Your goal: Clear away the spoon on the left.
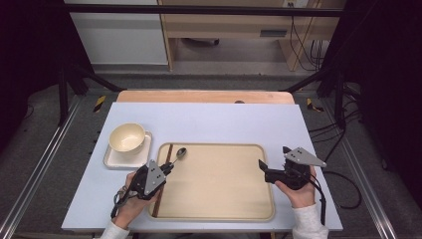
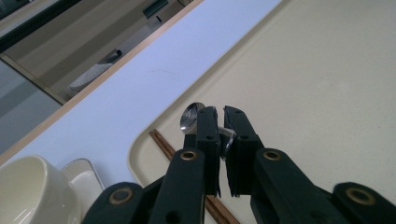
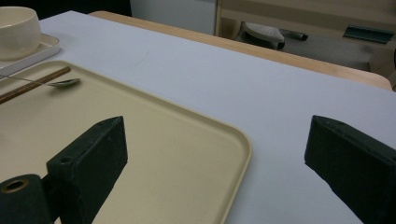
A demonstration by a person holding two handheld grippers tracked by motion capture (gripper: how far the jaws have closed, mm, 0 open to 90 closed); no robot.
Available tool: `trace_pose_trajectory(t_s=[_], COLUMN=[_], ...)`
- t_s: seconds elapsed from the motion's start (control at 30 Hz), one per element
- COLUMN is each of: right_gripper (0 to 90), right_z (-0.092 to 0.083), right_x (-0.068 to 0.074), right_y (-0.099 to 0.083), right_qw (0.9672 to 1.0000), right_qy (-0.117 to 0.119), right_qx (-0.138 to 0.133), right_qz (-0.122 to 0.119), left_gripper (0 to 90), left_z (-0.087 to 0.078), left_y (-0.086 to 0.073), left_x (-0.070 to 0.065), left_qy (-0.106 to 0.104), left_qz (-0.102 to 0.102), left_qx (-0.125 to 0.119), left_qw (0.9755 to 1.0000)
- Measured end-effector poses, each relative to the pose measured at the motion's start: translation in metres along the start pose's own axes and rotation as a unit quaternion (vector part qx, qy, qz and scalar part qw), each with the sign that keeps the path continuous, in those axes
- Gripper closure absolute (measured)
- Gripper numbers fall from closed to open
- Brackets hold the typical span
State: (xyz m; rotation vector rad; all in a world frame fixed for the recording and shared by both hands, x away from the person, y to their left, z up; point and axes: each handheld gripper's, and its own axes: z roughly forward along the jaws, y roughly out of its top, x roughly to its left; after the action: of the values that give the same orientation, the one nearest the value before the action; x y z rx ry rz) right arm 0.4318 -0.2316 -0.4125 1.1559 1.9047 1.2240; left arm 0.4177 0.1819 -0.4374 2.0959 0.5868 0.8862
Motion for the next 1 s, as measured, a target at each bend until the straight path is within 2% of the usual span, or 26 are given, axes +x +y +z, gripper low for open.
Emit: trace_pose_trajectory(t_s=[0.43,1.0], right_gripper=[6.2,6.2], right_z=[-0.0004,-0.0006], right_x=[-0.0004,-0.0004], right_y=[0.0001,0.0001], right_qw=[1.0000,1.0000], right_qy=[0.000,0.000], right_qx=[0.000,0.000], right_qz=[-0.002,-0.002], left_gripper=[82.0,75.8], left_z=[0.0009,0.0047], left_y=[-0.0007,-0.0035], left_x=[-0.0008,-0.0093], left_qy=[-0.011,-0.045], left_qz=[0.004,0.038], left_qx=[0.001,0.014], left_qw=[0.9999,0.9982])
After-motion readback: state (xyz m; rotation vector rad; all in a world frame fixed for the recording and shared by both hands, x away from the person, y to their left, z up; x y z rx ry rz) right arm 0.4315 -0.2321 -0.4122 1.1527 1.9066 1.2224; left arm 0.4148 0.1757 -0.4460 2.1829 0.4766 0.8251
